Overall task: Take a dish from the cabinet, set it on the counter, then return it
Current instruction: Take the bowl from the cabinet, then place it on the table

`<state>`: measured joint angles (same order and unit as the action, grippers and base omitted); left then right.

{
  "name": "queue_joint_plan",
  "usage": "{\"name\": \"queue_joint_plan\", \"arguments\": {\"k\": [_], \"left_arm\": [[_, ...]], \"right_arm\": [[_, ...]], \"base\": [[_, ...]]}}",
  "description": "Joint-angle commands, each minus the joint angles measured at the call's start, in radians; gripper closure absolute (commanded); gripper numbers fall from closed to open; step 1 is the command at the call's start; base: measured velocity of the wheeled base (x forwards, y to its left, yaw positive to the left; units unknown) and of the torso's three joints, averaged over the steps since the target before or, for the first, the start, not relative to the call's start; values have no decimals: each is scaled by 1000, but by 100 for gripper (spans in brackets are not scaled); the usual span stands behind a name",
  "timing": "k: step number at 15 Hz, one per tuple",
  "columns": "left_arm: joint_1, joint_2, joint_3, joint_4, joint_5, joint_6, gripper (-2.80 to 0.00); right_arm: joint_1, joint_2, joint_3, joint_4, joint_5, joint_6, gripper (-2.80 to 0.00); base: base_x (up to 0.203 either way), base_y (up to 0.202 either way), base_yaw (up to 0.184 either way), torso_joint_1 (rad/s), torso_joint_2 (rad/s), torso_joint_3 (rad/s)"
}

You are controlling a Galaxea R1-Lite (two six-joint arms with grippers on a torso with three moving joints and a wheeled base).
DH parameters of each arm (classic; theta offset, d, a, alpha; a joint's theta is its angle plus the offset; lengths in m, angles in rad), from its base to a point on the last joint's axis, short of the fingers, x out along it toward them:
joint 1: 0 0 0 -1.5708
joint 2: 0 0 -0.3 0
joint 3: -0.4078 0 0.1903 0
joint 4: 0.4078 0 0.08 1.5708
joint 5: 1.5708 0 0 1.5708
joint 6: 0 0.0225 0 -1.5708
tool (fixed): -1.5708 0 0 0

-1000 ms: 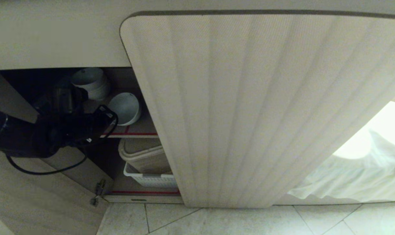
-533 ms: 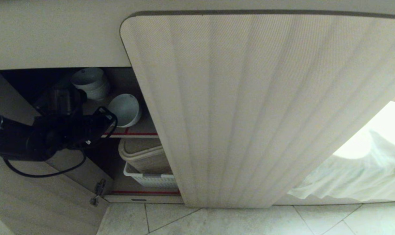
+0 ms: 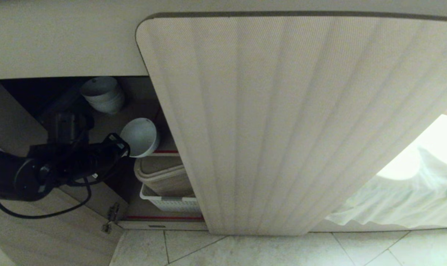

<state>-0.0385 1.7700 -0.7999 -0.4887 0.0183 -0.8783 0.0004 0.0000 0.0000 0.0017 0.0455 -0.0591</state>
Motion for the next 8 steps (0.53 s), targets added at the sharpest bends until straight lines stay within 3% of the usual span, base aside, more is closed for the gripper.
{"name": "queue_joint_plan", "arguments": {"k": [1, 8], "left_arm": [[-4, -37, 40, -2, -1, -3, 0], [-8, -111, 110, -1, -12, 7, 0]], "right_arm": [[0, 0, 0, 0, 0, -1, 0], [1, 0, 0, 0, 0, -1, 0]], "base": [[0, 0, 0, 0, 0, 0], [0, 0, 0, 0, 0, 0]]}}
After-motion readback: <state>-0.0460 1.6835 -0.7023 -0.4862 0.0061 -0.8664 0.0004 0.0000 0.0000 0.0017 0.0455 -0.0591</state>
